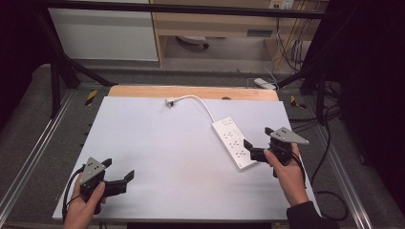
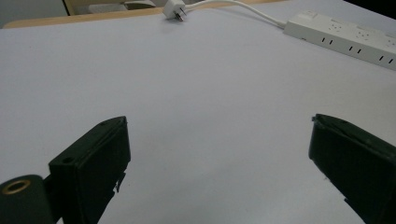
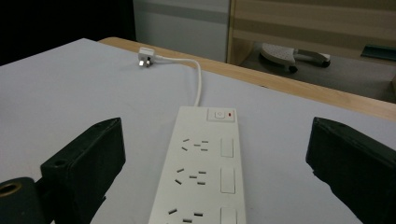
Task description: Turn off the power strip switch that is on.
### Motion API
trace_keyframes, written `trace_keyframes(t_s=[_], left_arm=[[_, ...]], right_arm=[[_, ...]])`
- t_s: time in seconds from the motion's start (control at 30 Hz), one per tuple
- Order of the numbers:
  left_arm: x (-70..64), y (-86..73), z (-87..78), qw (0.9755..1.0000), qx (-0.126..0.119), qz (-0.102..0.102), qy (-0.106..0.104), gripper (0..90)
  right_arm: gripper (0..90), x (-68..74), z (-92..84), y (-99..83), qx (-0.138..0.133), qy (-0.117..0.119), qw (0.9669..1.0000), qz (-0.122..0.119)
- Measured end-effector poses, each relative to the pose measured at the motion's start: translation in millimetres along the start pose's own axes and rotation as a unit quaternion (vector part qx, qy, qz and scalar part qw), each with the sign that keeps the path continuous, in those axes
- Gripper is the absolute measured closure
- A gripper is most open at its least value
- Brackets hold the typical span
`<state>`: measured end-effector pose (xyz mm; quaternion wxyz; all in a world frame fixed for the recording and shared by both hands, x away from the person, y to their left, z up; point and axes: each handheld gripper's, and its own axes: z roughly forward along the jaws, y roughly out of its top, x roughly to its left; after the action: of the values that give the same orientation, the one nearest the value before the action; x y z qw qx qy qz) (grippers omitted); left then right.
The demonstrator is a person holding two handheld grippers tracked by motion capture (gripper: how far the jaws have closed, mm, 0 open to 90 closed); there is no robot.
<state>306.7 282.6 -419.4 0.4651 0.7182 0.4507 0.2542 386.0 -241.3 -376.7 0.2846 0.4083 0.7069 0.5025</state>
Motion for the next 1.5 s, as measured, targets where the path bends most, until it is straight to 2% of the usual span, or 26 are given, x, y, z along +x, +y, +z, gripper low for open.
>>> trace_keyframes(t_s=[0.33,0.6,1.0,1.2,1.3,1.5], left_arm=[[0.2,0.0,-0.3,1.0000,-0.001,-0.002,0.001,5.5],[0.9,0.0,-1.3,1.0000,-0.005,-0.005,0.002,5.2],[0.6,0.4,-1.7,0.9999,-0.009,-0.005,0.001,5.2],[0.7,0.5,-1.4,1.0000,-0.009,-0.003,0.000,5.2],[0.2,0.6,-0.9,1.0000,-0.008,-0.003,-0.001,5.2],[-0.4,0.8,-0.5,1.0000,-0.008,-0.002,-0.003,5.2]], right_arm=[[5.1,-1.5,-20.8,-13.7,-0.014,0.000,0.9999,-0.008],[2.3,-7.2,-37.9,-31.4,-0.020,-0.013,0.9996,-0.015],[1.9,-17.3,-43.3,-58.0,-0.019,-0.008,0.9998,-0.001],[1.9,-20.4,-34.5,-73.5,0.005,0.001,1.0000,0.004],[2.2,-22.3,-28.8,-81.3,0.018,0.011,0.9996,0.019],[2.8,-19.6,-14.1,-88.5,0.056,0.021,0.9982,0.011]])
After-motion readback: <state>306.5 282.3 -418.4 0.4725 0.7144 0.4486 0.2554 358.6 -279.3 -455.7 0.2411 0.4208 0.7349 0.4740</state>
